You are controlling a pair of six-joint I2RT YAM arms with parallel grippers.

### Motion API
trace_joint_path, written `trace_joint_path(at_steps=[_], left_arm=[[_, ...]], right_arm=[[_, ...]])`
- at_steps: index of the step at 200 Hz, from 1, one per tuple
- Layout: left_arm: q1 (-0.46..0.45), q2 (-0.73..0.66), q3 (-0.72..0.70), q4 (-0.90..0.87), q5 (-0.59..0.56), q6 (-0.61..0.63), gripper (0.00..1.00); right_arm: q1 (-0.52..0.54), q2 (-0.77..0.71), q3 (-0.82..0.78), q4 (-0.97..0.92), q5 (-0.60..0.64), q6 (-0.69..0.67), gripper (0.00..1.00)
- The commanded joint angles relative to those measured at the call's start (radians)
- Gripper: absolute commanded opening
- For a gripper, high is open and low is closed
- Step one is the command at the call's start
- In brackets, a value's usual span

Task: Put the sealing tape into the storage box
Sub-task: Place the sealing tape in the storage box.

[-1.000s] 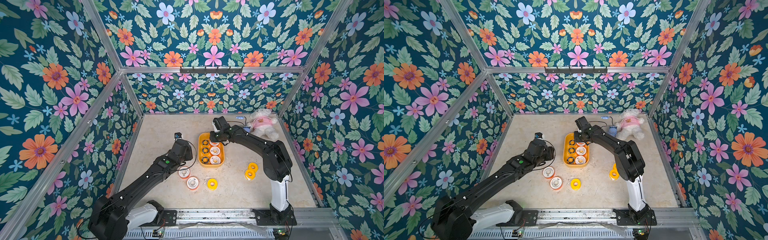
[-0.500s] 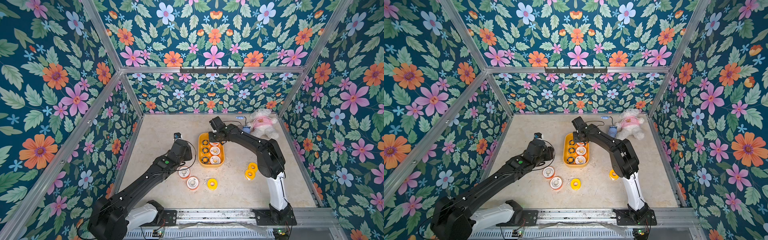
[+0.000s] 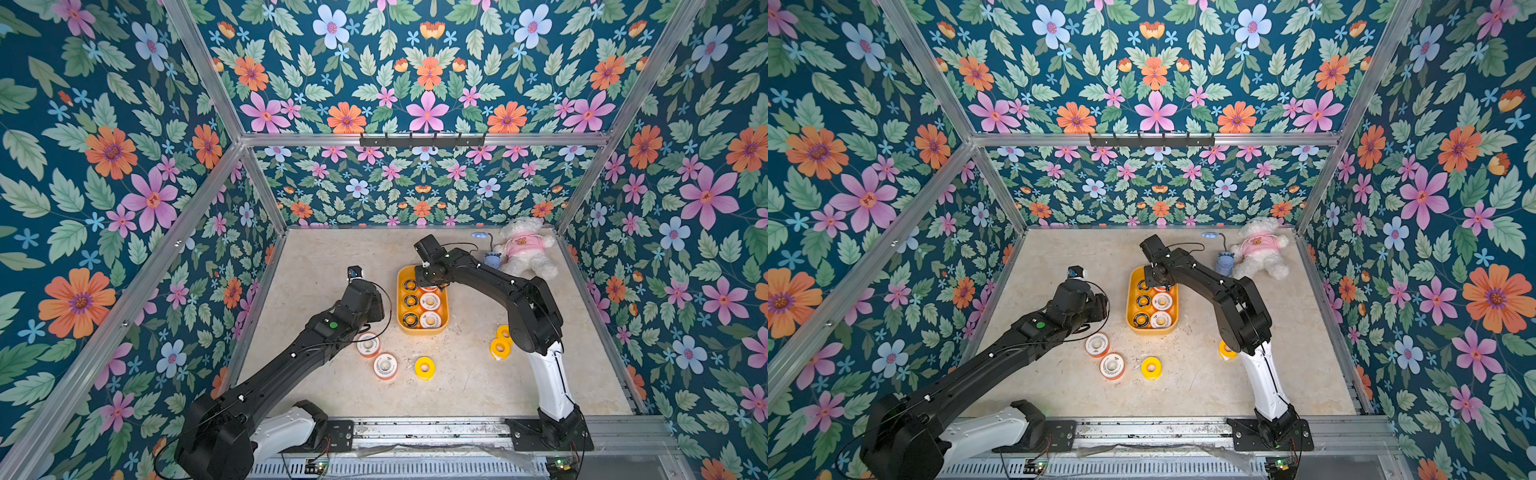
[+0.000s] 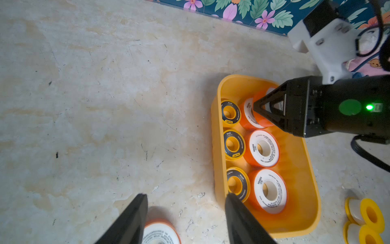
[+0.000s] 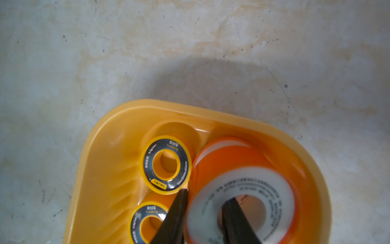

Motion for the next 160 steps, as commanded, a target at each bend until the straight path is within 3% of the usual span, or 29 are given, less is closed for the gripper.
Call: trace_joint_path(at_steps=[1, 108, 160], left_arm=[[0.003, -0.005, 0.001, -0.006, -0.009, -0.002, 0.64], [0.008, -0.01, -0.004, -0.011, -0.013, 0.002, 0.64], [0.009, -0.029, -0.015, -0.026, -0.031, -0.006, 0.64]], right_arm=[[0.002, 0.01, 0.017, -0.019, 0.019, -0.007, 0.24], [0.006, 0.017, 0.05, -0.048, 0.023, -0.011, 0.42], [0.003, -0.059, 0.02, -0.012, 0.021, 0.0, 0.42]])
